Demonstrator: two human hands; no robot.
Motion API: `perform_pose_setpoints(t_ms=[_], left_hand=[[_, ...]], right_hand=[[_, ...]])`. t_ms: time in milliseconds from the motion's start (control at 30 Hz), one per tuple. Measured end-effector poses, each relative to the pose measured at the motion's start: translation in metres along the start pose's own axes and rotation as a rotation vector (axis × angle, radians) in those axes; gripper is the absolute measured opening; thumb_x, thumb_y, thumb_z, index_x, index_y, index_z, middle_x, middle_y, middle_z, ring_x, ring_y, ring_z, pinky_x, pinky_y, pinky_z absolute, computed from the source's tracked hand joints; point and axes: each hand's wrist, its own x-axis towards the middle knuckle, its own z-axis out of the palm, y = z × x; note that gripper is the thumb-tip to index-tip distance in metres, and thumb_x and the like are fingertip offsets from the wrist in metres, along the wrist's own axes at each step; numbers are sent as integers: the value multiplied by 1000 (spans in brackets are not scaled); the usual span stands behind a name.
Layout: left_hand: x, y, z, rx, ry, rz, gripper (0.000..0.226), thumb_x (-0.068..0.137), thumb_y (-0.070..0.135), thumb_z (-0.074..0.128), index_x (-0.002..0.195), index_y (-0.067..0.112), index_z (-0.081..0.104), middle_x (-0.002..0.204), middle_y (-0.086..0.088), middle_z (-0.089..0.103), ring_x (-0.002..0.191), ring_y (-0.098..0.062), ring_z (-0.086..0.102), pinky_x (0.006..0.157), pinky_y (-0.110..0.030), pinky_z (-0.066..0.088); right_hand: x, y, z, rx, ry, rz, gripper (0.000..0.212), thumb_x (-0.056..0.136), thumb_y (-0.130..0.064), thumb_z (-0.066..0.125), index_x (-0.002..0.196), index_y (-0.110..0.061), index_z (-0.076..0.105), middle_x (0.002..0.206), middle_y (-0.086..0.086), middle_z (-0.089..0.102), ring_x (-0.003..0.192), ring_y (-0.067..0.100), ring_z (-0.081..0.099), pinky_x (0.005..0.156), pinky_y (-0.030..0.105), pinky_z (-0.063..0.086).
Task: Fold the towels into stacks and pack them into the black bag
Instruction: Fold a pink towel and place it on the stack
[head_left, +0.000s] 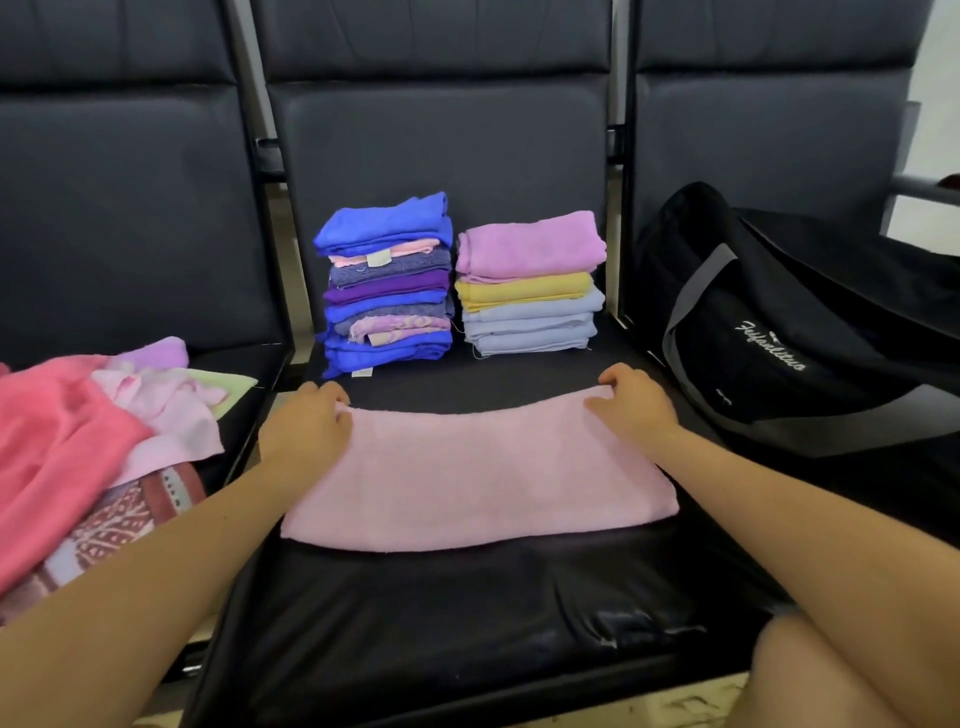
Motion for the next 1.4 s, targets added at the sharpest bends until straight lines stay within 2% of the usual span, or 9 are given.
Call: perform_pose_setpoints(t_ms=[100, 200, 333, 433, 667, 767, 933, 1167, 1400], left_hand=[[-2, 11, 3, 154, 97, 52, 36, 92, 21, 52, 128, 16, 50, 123, -10, 48, 114, -27, 45, 86, -39, 41], [-11, 29, 4, 175, 186, 192, 37, 90, 21, 54, 127, 17, 54, 123, -7, 50, 114, -26, 44, 90, -37, 36], [-33, 57, 11, 80, 72, 345, 31, 92, 26, 51, 122, 24, 57, 124, 1, 49, 117, -20, 42, 95, -33, 33], [-46, 71, 16, 64, -37, 385, 29, 94, 32, 47, 123, 28, 54, 127, 2, 47, 118, -19, 42, 95, -33, 35], [-66, 60, 17, 11, -194, 369, 32, 95, 45, 46, 121, 29, 55, 127, 1, 50, 120, -19, 43, 98, -33, 37], [-73, 49, 18, 48, -239, 411, 48, 88, 62, 44, 121, 30, 56, 127, 4, 49, 120, -17, 44, 101, -32, 35], [-82, 47, 15, 79, -231, 448, 95, 58, 76, 6, 126, 31, 53, 129, 6, 48, 120, -15, 43, 101, -30, 34], [-75, 43, 7, 147, -179, 385, 39, 93, 48, 45, 128, 30, 52, 133, 4, 46, 124, -17, 38, 102, -31, 32], [-62, 17, -2, 190, -92, 169, 36, 90, 51, 50, 122, 35, 54, 127, 2, 47, 121, -20, 38, 99, -34, 30]], right_hand=[[-2, 0, 4, -76, 2, -49, 57, 87, -31, 66, 136, -13, 43, 133, 12, 46, 123, 29, 45, 90, 36, 43], [-5, 1, 1, -88, -2, -23, 67, 85, -37, 68, 138, -8, 37, 131, 15, 48, 119, 31, 49, 87, 37, 45], [-16, -2, -9, -225, -10, 37, 54, 81, -50, 69, 107, -7, 48, 99, 7, 55, 84, 24, 54, 51, 29, 34], [-25, -6, -17, -285, -99, 92, 47, 78, -55, 69, 79, -15, 44, 88, 1, 52, 80, 21, 53, 55, 28, 37], [-47, -2, -32, -16, -410, 201, 50, 78, -46, 75, 99, -4, 59, 92, 4, 57, 82, 20, 59, 61, 27, 48], [-54, 6, -41, 94, -466, 210, 42, 80, -35, 76, 101, 0, 66, 90, 6, 63, 77, 18, 61, 60, 28, 53], [-69, 8, -48, 2, -577, 183, 22, 86, -20, 69, 97, -2, 62, 75, 8, 55, 65, 17, 54, 56, 24, 49], [-79, -1, -43, 503, -317, 189, 5, 89, -12, 56, 85, -9, 57, 71, 6, 49, 56, 16, 43, 52, 23, 39], [-90, -68, -23, 754, -219, 33, 14, 90, -6, 53, 99, -7, 63, 81, 1, 59, 69, 10, 55, 53, 19, 41]])
